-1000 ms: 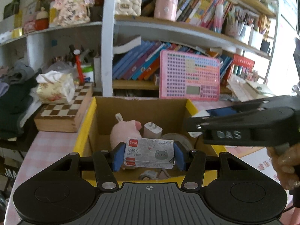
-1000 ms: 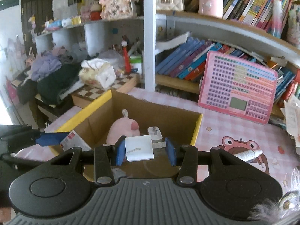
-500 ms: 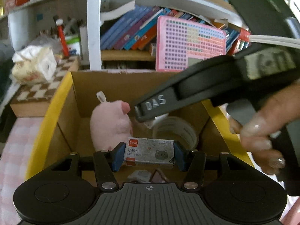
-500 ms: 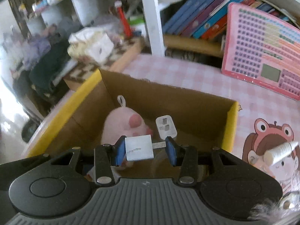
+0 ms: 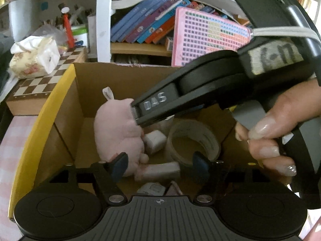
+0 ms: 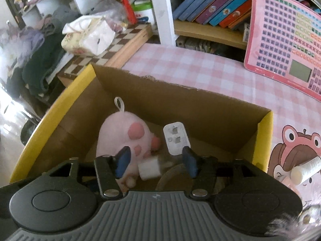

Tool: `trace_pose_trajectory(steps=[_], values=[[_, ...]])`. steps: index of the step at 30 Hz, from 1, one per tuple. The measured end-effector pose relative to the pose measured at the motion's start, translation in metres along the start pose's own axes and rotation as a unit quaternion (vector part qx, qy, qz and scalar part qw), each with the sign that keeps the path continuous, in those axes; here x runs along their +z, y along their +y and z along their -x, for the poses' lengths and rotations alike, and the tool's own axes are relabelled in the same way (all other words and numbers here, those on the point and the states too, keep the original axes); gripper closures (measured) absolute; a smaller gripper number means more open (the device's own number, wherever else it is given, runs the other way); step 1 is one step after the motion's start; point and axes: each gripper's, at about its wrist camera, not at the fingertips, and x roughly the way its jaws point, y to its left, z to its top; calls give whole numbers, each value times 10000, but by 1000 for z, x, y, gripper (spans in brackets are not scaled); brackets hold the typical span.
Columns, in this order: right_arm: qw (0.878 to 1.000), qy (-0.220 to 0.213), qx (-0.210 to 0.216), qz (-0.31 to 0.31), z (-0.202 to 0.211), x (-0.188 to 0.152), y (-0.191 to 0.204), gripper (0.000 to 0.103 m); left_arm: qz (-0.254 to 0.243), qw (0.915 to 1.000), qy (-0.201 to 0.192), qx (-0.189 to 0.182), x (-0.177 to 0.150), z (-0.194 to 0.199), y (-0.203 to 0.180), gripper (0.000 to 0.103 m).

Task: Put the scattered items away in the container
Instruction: 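Lower the staple box and plug into the box and open both tools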

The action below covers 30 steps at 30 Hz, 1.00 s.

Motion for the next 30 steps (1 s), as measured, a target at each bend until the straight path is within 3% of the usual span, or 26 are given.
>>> trace_pose_trajectory(steps=[7, 17, 26, 30], values=[[9996, -276, -24, -104, 21, -5, -1, 48, 22, 9997, -228, -15, 1, 20, -2, 30], [9947, -1023, -75, 103, 83, -28, 25, 48, -239, 9967, -767, -79, -10, 76, -14, 30], [9851, -1665, -409, 151, 146, -77, 41, 47, -292, 9941, -1034, 118, -42, 130, -8, 24], [9800, -1877, -632, 187, 168, -109, 48, 36, -194, 9939, -1062, 230, -59, 152, -1, 24]])
